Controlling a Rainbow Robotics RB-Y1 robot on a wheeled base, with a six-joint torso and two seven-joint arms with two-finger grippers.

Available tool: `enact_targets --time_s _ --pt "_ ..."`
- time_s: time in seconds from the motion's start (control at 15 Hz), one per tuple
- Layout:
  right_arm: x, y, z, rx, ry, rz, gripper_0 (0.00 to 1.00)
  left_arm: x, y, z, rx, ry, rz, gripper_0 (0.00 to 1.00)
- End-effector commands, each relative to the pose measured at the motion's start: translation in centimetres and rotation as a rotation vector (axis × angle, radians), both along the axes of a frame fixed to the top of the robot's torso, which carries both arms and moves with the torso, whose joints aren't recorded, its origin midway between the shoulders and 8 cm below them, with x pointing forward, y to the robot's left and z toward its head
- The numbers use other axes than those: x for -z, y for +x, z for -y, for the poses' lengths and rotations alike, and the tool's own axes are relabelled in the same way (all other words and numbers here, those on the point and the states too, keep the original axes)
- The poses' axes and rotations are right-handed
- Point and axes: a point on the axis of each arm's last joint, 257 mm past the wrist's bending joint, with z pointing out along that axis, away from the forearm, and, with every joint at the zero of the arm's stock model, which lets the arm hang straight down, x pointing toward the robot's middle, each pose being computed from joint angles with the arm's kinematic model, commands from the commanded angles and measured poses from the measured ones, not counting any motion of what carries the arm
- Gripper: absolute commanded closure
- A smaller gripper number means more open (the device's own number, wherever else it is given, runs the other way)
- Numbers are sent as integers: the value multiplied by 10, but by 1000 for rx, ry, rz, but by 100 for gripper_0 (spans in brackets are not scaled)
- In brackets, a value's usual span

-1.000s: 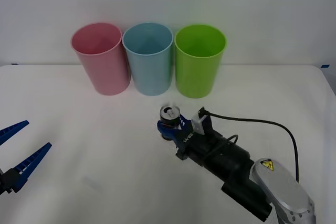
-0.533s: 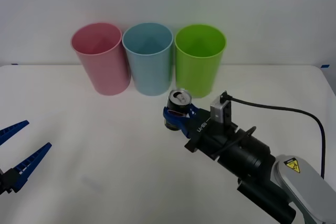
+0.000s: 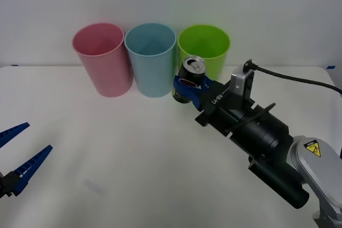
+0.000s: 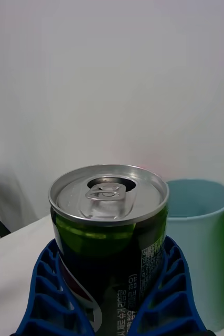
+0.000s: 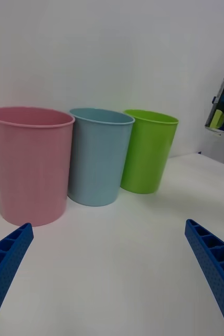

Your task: Grasp the object on the table and drop it into the matching bin: aluminum can to the light blue bin, PET bottle to the pink bin.

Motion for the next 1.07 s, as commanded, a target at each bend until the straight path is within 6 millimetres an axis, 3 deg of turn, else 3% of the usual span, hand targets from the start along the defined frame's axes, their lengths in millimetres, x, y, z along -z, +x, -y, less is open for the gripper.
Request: enact_targets --time_s 0.07,0.47,0.73,1.07 --pt "-18 19 -6 -6 24 -4 100 0 0 0 0 0 0 0" --pt "-45 86 -30 34 24 25 100 0 0 0 0 0 0 0" --pt "-48 142 -47 107 17 0 100 0 0 0 0 0 0 0" --pt "-55 189 -72 196 26 -38 100 0 0 0 0 0 0 0"
